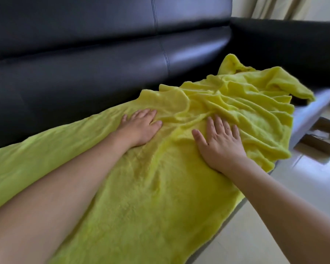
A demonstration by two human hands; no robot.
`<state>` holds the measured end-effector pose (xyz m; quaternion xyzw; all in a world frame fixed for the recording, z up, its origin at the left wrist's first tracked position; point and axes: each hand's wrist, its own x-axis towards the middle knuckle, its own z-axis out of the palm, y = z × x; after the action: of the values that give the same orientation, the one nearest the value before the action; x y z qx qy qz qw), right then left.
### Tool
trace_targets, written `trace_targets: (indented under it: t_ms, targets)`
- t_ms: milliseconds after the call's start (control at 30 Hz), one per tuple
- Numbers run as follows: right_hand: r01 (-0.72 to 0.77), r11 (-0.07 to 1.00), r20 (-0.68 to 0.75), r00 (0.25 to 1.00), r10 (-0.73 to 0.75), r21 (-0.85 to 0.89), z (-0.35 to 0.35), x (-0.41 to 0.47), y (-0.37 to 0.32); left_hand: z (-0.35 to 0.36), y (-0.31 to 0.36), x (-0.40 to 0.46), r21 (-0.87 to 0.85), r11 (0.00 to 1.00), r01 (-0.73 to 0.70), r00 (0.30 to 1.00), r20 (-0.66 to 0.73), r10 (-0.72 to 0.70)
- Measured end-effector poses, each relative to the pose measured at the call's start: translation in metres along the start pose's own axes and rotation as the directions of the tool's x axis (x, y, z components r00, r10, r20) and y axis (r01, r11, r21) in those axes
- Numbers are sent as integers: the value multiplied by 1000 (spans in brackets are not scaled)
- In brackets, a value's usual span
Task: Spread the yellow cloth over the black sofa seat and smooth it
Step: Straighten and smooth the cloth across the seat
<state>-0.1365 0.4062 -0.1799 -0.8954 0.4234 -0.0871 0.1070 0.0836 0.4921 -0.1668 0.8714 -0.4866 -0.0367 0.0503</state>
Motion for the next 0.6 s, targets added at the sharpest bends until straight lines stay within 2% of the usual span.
trace_targets:
  t_ms: [33,100,133,167,233,333,433,500,567,600]
  targets:
    - [16,1000,-54,998,-14,24,-3,-5,2,-2,4,-3,30,1000,5,996,-89,-3]
    - [54,997,-267,963,-36,62,-10,-20,4,-5,4,-5,63,996,56,952,-305,-35]
    - [52,995,-359,933,-19,82,-13,-29,5,-8,1,-5,49,994,101,936,-343,-78]
    - [46,994,-388,922,-4,98,-16,-35,5,-12,-3,-4,17,988,154,936,-323,-141]
    - [58,996,-266,963,-39,65,-13,-43,7,-16,-11,-1,-30,981,189,950,-246,-191]
    - [93,995,-5,996,-93,-43,2,-39,12,-27,-8,6,-119,979,167,950,-246,-192]
    - [90,994,54,995,-86,-65,7,-33,15,-44,-13,15,-239,925,296,887,-289,-359]
    - [91,993,54,995,-87,-79,8,-35,16,-42,-18,18,-166,916,365,840,-365,-401]
    - [90,992,49,995,-86,-83,9,-36,16,-25,-20,15,3,925,379,858,-376,-350]
    - [89,993,47,995,-85,-82,10,-36,15,-18,-22,14,31,927,373,863,-378,-334]
